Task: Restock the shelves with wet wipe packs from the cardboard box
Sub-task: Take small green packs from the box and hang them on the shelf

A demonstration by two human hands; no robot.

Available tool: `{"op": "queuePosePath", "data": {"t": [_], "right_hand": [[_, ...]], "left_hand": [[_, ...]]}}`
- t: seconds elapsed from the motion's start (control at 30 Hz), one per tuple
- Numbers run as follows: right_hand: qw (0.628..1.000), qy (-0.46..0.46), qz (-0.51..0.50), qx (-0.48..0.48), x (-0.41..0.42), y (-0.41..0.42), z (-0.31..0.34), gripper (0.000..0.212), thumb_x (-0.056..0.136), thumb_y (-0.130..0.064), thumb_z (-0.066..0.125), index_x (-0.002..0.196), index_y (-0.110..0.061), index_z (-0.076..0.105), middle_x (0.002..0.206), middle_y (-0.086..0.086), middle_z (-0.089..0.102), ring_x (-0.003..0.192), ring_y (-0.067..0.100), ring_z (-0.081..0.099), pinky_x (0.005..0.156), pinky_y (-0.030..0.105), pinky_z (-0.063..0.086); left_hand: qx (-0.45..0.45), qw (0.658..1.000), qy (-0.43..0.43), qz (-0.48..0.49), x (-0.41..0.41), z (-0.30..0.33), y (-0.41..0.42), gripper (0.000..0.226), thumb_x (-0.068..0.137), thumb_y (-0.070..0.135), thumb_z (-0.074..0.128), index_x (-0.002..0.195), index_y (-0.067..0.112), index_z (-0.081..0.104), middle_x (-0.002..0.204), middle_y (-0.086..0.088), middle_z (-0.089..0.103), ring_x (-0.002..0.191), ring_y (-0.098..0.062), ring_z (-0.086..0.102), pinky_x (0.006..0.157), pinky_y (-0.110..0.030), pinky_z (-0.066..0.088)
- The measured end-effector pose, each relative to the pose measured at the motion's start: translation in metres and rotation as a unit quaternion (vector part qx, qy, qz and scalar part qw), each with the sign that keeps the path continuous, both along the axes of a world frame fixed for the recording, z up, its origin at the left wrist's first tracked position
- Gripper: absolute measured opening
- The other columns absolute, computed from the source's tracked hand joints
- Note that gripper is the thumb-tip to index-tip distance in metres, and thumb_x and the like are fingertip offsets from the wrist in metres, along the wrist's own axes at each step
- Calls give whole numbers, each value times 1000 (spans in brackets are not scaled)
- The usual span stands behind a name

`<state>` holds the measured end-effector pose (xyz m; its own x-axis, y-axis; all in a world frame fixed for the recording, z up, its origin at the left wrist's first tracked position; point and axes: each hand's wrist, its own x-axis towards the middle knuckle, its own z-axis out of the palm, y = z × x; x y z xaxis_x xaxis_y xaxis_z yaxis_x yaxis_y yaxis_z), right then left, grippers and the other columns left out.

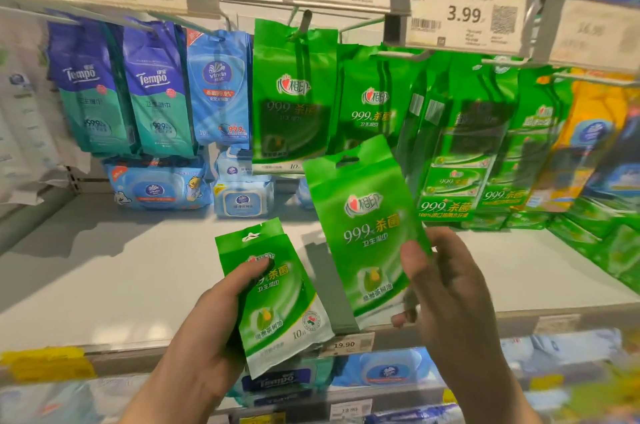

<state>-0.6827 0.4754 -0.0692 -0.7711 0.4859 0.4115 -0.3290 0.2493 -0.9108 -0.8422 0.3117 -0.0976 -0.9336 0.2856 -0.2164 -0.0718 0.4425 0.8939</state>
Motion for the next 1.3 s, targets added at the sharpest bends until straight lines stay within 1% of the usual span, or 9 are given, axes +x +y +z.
{"op": "queuePosePath", "data": {"t": [0.07, 0.13, 0.17, 0.23, 0.43, 0.8, 0.97, 1.17, 1.3], "right_hand": [[998, 53, 11, 9, 0, 0, 7, 24, 83, -54, 66, 84, -30, 60, 61, 0, 59, 43, 16, 53, 40, 29, 48], [996, 84, 4, 21, -1, 1, 17, 16, 88, -46, 65, 84, -31, 60, 61, 1, 60, 40, 17, 54, 40, 24, 46], [995, 98, -3, 23, -3, 1, 22, 15, 90, -42, 65, 85, -29, 59, 60, 1, 61, 40, 17, 55, 40, 21, 45], [992, 122, -11, 28, -5, 3, 32, 20, 93, -39, 63, 88, -20, 56, 59, 2, 62, 40, 18, 55, 41, 18, 43], [988, 149, -34, -11, -10, 8, 50, 25, 93, -41, 61, 92, -17, 52, 61, 10, 65, 42, 26, 54, 41, 25, 41], [990, 101, -94, -38, -21, 14, 44, 19, 100, -33, 55, 87, -19, 53, 64, 10, 68, 41, 32, 55, 41, 31, 40], [994, 42, -77, -64, -32, 16, 32, 26, 88, -42, 54, 83, -17, 50, 54, 5, 56, 47, 33, 58, 53, 37, 40], [997, 14, -65, -49, -43, 12, 23, 27, 109, -27, 44, 89, -10, 52, 59, 11, 69, 62, 44, 63, 67, 44, 50], [994, 17, -70, -85, -57, 16, 29, 21, 109, -28, 44, 98, -13, 55, 49, 3, 60, 54, 24, 65, 60, 36, 51]], "left_hand": [[-10, 997, 4, -80, 3, -1, -5, 40, 100, -9, 43, 137, -23, 32, 34, -1, 51, 24, 5, 45, 43, -7, 41], [-82, 993, -5, -88, -2, -2, 2, 58, 92, -13, 55, 139, -23, 23, 83, -32, 68, 71, 0, 72, 64, -12, 50], [-84, 993, -13, -76, -3, -3, 3, 57, 96, -10, 52, 141, -22, 19, 120, -42, 57, 114, -12, 65, 88, -19, 44], [-7, 994, -108, -11, -5, 4, 9, 50, 104, -2, 34, 145, -18, 9, 156, -31, 20, 148, -31, 24, 101, -24, 29], [-149, 984, -98, -27, -6, 7, 12, 53, 107, 9, 22, 147, -11, -8, 162, -24, 3, 151, -30, 10, 99, -21, 28], [-188, 979, -76, -26, -13, 5, 11, 54, 108, 13, 20, 147, -11, -10, 162, -23, 0, 152, -28, 10, 100, -21, 27], [-285, 951, 27, -115, -7, 9, 6, 52, 106, 7, 27, 146, -15, 0, 161, -27, 4, 150, -30, 14, 96, -21, 25], [-227, 970, -81, -33, -12, 18, 8, 52, 108, 14, 19, 148, -6, -6, 162, -20, 6, 151, -26, 16, 94, -20, 33], [-276, 956, -75, -67, -9, 22, 6, 52, 107, 14, 23, 148, -8, 1, 161, -24, 12, 148, -29, 24, 97, -22, 30]]}}
